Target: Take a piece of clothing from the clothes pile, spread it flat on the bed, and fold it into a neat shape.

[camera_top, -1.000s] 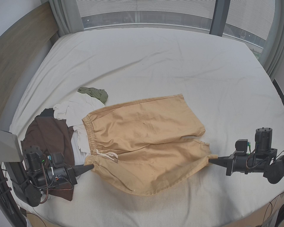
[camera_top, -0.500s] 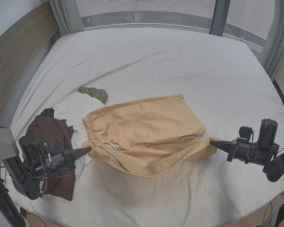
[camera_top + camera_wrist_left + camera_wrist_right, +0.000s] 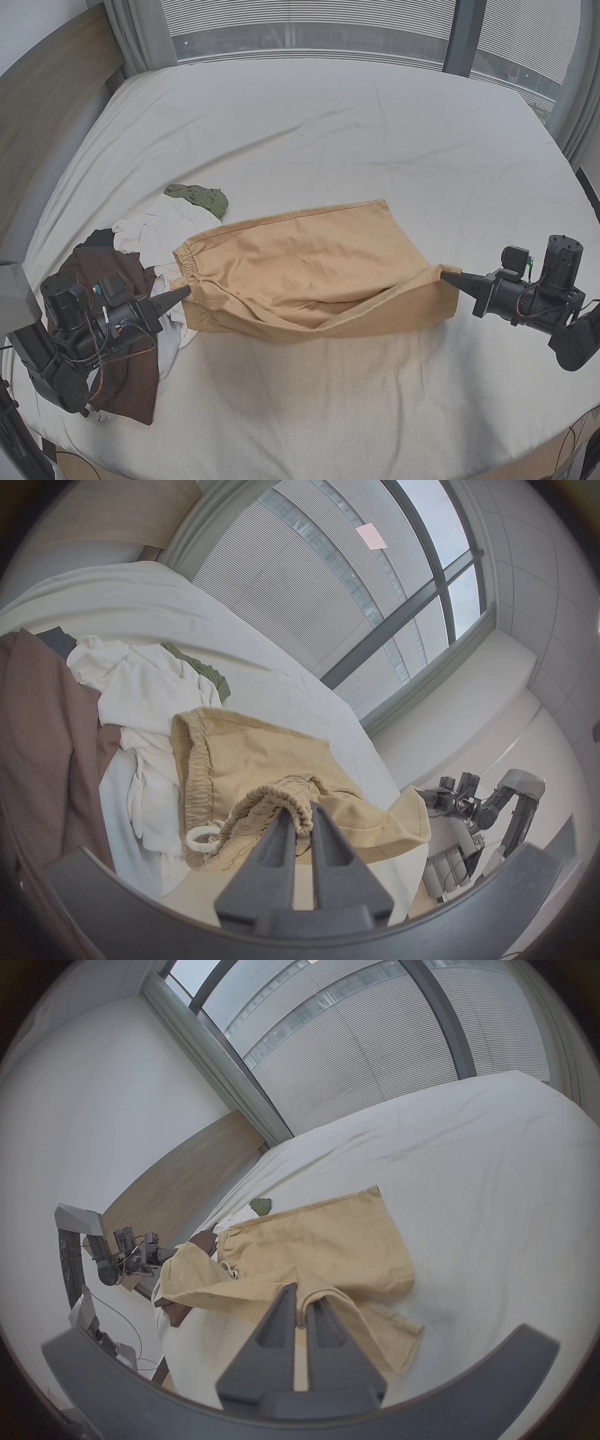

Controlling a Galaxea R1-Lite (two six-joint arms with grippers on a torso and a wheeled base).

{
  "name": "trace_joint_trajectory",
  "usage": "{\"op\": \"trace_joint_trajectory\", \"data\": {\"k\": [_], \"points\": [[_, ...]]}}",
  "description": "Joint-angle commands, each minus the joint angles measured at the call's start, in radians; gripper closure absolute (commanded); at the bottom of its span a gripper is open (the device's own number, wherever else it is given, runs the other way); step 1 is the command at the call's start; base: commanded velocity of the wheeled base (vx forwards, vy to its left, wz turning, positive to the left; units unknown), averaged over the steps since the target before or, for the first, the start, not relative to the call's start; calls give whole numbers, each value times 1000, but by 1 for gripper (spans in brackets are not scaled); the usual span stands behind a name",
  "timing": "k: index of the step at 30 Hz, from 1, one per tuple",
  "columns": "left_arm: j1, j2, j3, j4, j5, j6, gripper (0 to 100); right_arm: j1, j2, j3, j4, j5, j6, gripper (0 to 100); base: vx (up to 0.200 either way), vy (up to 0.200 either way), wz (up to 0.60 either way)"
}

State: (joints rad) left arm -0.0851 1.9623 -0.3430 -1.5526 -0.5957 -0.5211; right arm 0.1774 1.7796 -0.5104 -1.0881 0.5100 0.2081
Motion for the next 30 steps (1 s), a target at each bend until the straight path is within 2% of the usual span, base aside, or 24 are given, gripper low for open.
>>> {"op": "trace_joint_trajectory", "data": {"k": [1,19,30], "points": [[-1,-16,-27,-1,13,-22,100,4,46,-56,4,-11,11,100,0,0,0],[4,-3,-50,0,56,-28,100,-4,152,-300,28,-16,65,100,0,0,0],[5,18,-87,2,129,-33,100,-6,207,-447,59,-16,65,100,0,0,0]]}}
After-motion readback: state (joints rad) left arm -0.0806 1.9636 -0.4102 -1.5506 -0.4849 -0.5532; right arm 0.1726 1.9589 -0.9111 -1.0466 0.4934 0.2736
